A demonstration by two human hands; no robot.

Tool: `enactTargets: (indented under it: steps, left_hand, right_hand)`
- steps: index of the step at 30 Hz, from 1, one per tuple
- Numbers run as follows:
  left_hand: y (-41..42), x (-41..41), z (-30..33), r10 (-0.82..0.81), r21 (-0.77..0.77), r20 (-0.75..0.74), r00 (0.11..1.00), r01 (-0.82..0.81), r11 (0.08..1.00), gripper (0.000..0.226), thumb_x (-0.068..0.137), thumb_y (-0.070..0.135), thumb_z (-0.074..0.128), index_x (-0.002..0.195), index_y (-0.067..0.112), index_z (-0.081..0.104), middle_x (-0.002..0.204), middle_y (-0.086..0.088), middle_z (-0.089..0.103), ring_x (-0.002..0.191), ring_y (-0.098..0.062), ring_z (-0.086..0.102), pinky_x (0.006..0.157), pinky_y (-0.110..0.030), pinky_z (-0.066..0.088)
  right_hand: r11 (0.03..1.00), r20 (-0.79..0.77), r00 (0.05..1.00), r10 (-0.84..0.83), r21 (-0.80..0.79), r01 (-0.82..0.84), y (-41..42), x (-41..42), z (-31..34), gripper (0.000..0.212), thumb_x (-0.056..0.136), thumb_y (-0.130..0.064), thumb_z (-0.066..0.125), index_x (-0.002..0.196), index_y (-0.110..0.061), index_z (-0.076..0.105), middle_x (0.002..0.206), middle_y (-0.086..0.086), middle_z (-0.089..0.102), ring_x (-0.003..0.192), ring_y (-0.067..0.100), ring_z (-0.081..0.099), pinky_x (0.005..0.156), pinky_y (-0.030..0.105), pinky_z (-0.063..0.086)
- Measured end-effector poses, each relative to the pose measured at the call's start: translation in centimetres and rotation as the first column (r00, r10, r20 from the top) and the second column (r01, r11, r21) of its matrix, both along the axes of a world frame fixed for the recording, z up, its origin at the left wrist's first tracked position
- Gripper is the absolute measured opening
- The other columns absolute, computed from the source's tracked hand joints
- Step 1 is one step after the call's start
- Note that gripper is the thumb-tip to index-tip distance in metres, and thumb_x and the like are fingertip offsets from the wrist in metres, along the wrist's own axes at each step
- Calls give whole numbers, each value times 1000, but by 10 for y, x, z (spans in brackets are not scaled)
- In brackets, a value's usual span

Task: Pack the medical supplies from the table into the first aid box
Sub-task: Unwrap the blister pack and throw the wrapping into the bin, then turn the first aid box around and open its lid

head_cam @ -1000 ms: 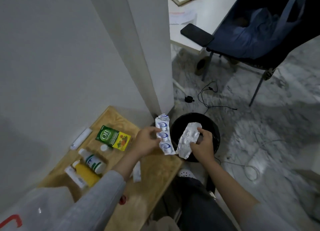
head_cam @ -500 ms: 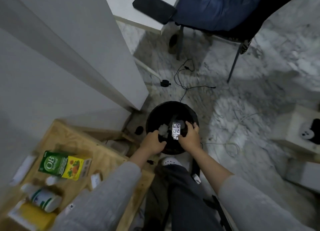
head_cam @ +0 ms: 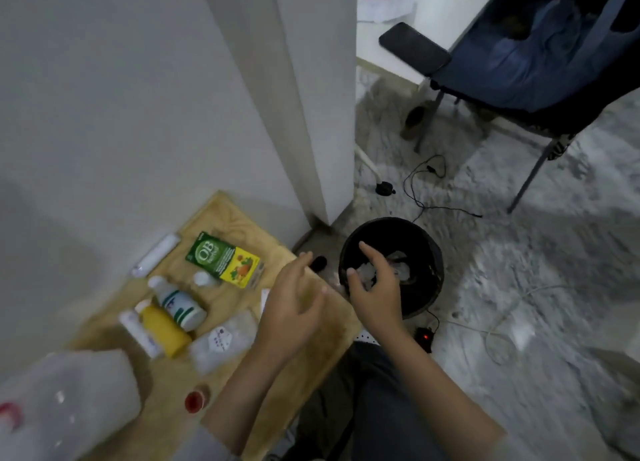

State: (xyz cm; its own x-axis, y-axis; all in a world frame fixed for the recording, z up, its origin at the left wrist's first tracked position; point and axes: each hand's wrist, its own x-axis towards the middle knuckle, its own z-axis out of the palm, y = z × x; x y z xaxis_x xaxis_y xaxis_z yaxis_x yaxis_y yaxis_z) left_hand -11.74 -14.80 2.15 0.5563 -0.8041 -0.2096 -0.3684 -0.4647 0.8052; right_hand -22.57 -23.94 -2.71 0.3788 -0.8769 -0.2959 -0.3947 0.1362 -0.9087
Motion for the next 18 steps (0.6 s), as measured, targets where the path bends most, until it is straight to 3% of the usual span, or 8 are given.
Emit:
enactTargets:
  steps: [2,4,6,8,10,12,14,18]
  left_hand:
    - [41,9,21,86,-87,44,995,-82,993,45,85,33,56,128,35,45,134,23,45,128,1,41,106,-27,38]
    - [83,17,39,187,-151,98,977,-171,974,43,84,32,55,124,45,46,130,29,47,124,10,41,102,-14,35]
    - [127,21,51,317,-208,161,934,-282,937,41,83,31,56,121,44,48,126,26,51,120,9,45,99,-11,37]
    - [172,21,57,434,-265,194,880,-379,887,41,82,29,57,122,34,53,125,17,56,119,2,49,98,-18,40]
    - [215,21,58,527,-311,214,823,-454,835,41,82,31,58,122,29,54,125,20,55,119,2,49,98,-18,41]
    - [255,24,56,619,-374,231,751,-519,769,43,80,37,57,122,26,55,127,20,55,121,-2,50,100,-20,40]
    - [289,30,50,687,-421,250,683,-562,712,47,79,37,57,123,21,55,128,9,57,121,-12,52,101,-27,42]
    - [342,55,28,754,-465,368,544,-595,656,47,79,36,57,123,20,54,136,1,51,130,-13,44,108,-22,32]
  right_hand:
    - [994,60,996,59,-93,-54,29,17,21,42,90,-16,57,131,-24,50,129,-15,51,127,7,44,109,30,36]
    - [973,129,979,155,-193,-128,62,34,40,39,87,-18,57,124,-32,52,122,-23,53,122,3,48,105,20,37]
    - [929,190,937,292,-288,-232,96,49,57,41,86,-17,56,120,-38,50,122,-30,50,119,-4,47,100,9,34]
    - [870,241,871,429,-369,-326,130,62,67,39,87,-13,57,121,-30,53,124,-23,53,120,-2,49,100,9,36]
    - [800,265,793,549,-441,-406,162,75,70,36,87,-10,59,121,-21,57,124,-13,58,121,3,50,101,15,39]
    - [700,254,697,671,-527,-482,191,89,70,35,87,-12,57,121,-17,58,124,-8,59,122,6,51,103,20,40]
    - [570,211,586,782,-622,-537,214,105,68,35,85,-13,57,120,-16,59,125,-6,60,123,9,51,105,26,41]
    - [305,92,388,917,-789,-533,243,142,61,30,87,-15,58,117,-18,61,126,1,63,126,17,51,108,32,38]
